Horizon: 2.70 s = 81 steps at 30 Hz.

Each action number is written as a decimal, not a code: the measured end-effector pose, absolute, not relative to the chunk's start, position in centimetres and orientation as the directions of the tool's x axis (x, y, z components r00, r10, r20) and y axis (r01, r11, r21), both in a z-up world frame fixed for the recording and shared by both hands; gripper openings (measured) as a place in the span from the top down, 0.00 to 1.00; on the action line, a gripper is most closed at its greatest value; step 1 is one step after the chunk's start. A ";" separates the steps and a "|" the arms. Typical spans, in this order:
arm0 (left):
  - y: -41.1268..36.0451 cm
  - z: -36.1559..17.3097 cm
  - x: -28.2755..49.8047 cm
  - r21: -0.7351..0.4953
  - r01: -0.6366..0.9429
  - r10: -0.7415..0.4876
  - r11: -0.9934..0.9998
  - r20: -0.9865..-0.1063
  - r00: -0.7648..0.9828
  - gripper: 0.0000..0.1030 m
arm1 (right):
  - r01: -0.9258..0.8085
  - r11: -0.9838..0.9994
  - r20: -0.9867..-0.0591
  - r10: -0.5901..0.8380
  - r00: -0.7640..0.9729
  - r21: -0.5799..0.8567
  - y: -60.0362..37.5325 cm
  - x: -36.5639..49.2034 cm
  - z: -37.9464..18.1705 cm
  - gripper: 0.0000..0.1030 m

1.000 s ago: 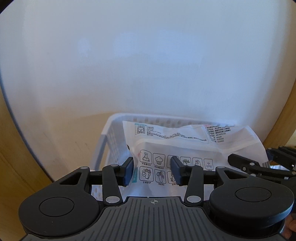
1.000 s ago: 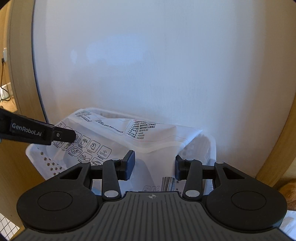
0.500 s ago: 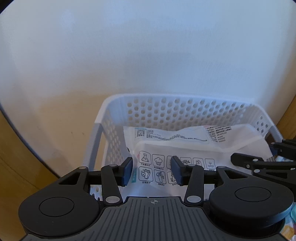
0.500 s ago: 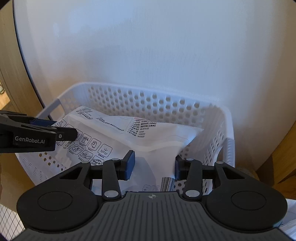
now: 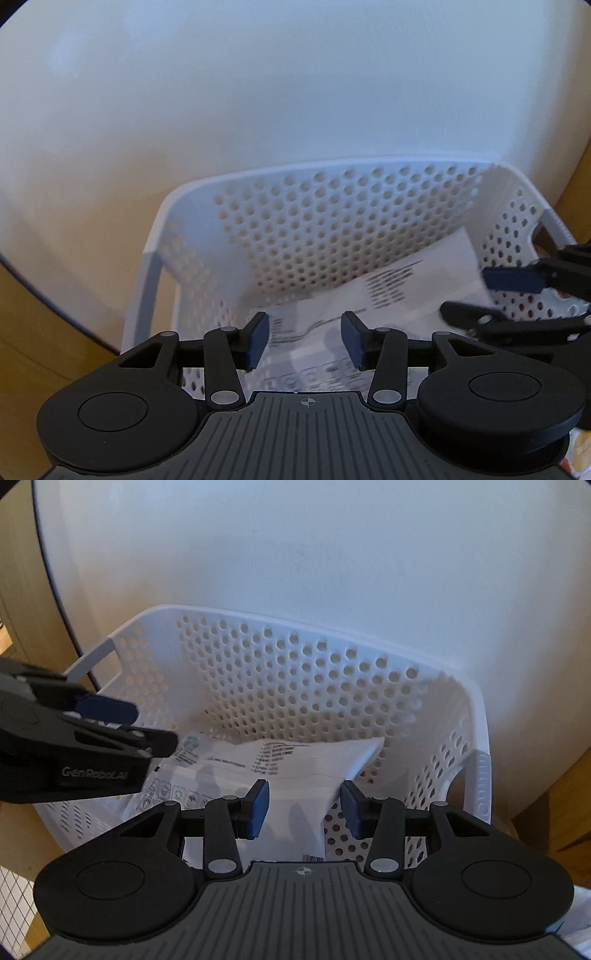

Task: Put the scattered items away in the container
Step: 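Open the right tool to release the white packet into the basket, then withdraw the right tool up and away from the basket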

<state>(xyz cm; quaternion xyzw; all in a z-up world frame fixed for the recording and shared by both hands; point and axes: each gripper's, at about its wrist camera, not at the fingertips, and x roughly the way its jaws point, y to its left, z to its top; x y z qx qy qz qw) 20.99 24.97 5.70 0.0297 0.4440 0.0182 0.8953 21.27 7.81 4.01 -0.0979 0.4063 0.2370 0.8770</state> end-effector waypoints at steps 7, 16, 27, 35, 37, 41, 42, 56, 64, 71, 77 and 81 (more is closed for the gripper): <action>24.4 6.6 20.2 0.109 -0.016 0.095 0.994 -0.775 0.624 0.00 | -0.525 0.851 -0.716 0.346 0.605 -0.032 8.0 19.6 5.3 0.50; 25.6 7.5 18.2 0.093 -0.072 0.118 0.993 -0.780 0.615 0.00 | -0.532 0.847 -0.696 0.371 0.615 -0.019 7.4 18.3 5.9 0.40; 25.9 8.8 16.1 0.075 -0.105 0.124 0.992 -0.774 0.622 0.00 | -0.542 0.840 -0.673 0.387 0.630 -0.024 7.4 16.3 7.2 0.38; 26.3 9.6 14.3 0.046 -0.146 0.129 0.988 -0.764 0.632 0.00 | -0.530 0.848 -0.653 0.390 0.649 -0.021 6.6 15.2 7.9 0.27; 26.4 9.8 13.7 0.026 -0.159 0.122 0.987 -0.763 0.635 0.00 | -0.524 0.852 -0.646 0.401 0.650 0.002 6.1 14.9 8.1 0.25; 26.3 10.3 12.6 0.007 -0.172 0.118 0.985 -0.758 0.642 0.00 | -0.519 0.855 -0.625 0.411 0.664 0.010 5.5 13.8 8.4 0.25; 26.2 10.4 12.5 0.005 -0.174 0.116 0.985 -0.760 0.639 0.00 | -0.522 0.853 -0.618 0.414 0.668 0.006 5.4 13.4 8.5 0.25; 23.9 10.9 9.8 -0.042 -0.196 0.096 0.980 -0.762 0.641 0.00 | -0.508 0.859 -0.568 0.447 0.691 0.058 1.8 10.5 9.3 0.24; 21.8 10.5 8.2 -0.054 -0.191 0.082 0.980 -0.763 0.641 0.00 | -0.484 0.871 -0.541 0.449 0.710 0.088 -1.2 8.9 9.3 0.11; 19.3 10.0 6.2 -0.071 -0.192 0.070 0.979 -0.765 0.641 0.00 | -0.475 0.875 -0.514 0.453 0.728 0.098 -4.1 6.6 8.5 0.11; 16.9 9.0 4.2 -0.073 -0.181 0.062 0.981 -0.766 0.640 0.00 | -0.474 0.875 -0.492 0.456 0.742 0.097 -6.7 4.1 7.3 0.11; 15.4 8.1 3.0 -0.095 -0.153 0.025 0.984 -0.771 0.637 0.00 | -0.474 0.878 -0.487 0.443 0.752 0.067 -8.8 2.3 6.4 0.10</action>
